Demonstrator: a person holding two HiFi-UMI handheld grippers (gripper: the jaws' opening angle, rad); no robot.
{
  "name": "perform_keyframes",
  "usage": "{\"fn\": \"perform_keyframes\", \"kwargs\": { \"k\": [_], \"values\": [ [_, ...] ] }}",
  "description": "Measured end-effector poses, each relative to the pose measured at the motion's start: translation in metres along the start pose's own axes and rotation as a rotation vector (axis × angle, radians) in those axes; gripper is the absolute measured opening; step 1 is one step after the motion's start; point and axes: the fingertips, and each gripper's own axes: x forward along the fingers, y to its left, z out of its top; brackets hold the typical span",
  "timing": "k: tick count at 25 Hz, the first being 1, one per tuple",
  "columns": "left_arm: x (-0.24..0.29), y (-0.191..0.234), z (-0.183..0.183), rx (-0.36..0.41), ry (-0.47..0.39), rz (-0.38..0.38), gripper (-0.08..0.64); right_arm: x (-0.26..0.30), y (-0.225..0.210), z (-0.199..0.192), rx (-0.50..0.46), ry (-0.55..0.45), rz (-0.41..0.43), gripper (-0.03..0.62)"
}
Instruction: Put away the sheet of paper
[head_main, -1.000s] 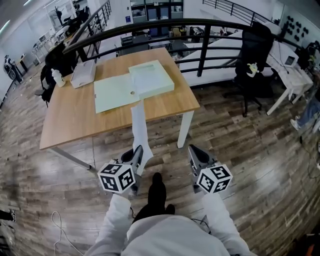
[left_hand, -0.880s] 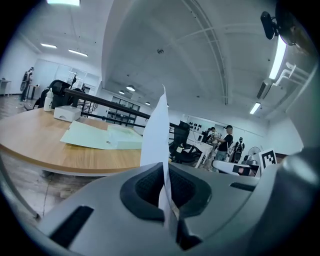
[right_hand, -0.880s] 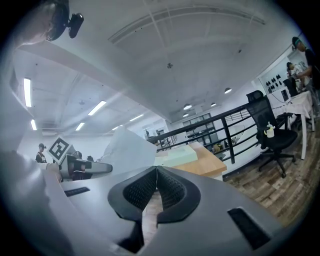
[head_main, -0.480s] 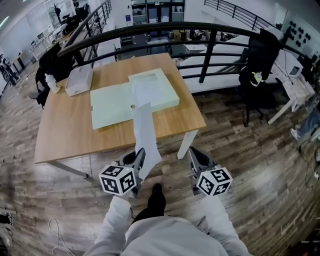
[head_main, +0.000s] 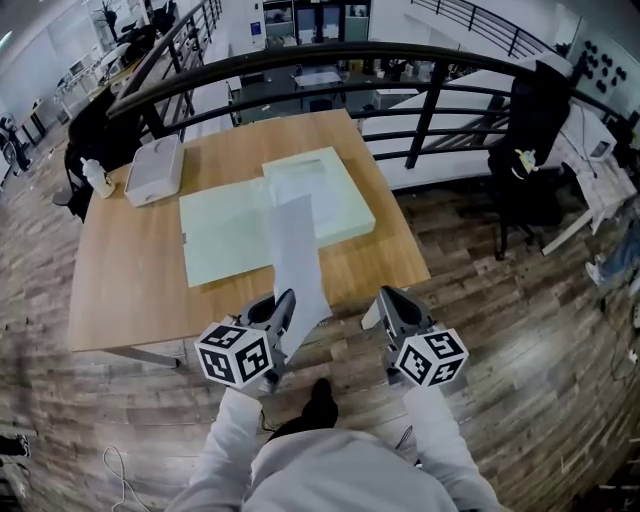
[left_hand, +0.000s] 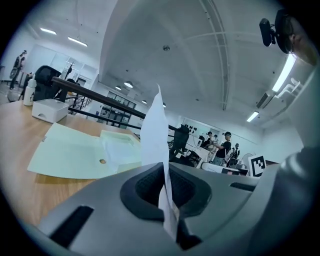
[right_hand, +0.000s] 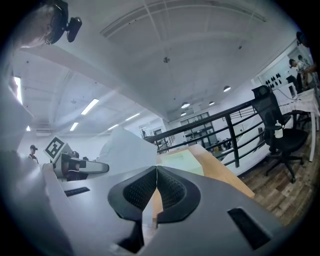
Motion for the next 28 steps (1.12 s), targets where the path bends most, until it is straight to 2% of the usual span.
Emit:
{"fn": "perform_keyframes", "kwargs": {
  "k": [8,19,28],
  "values": [
    [0.02,0.036,0.031,0.012,-0.01,-0.015,0.017,0.042,-0.002,0.015,-0.005,-0.019,-0.009,0.028],
    [0.037,0.06,0.053,0.027,-0.01,-0.03,0.017,0.067,-0.01,0.015,-0.012,0.0,-0.03,0.028],
    [0.068,0.08,0.094,0.027,-0.061,-0.03,0.017,0.109,-0.035,0.037,-0.031,0.002,-0.013,0.028]
  ]
}}
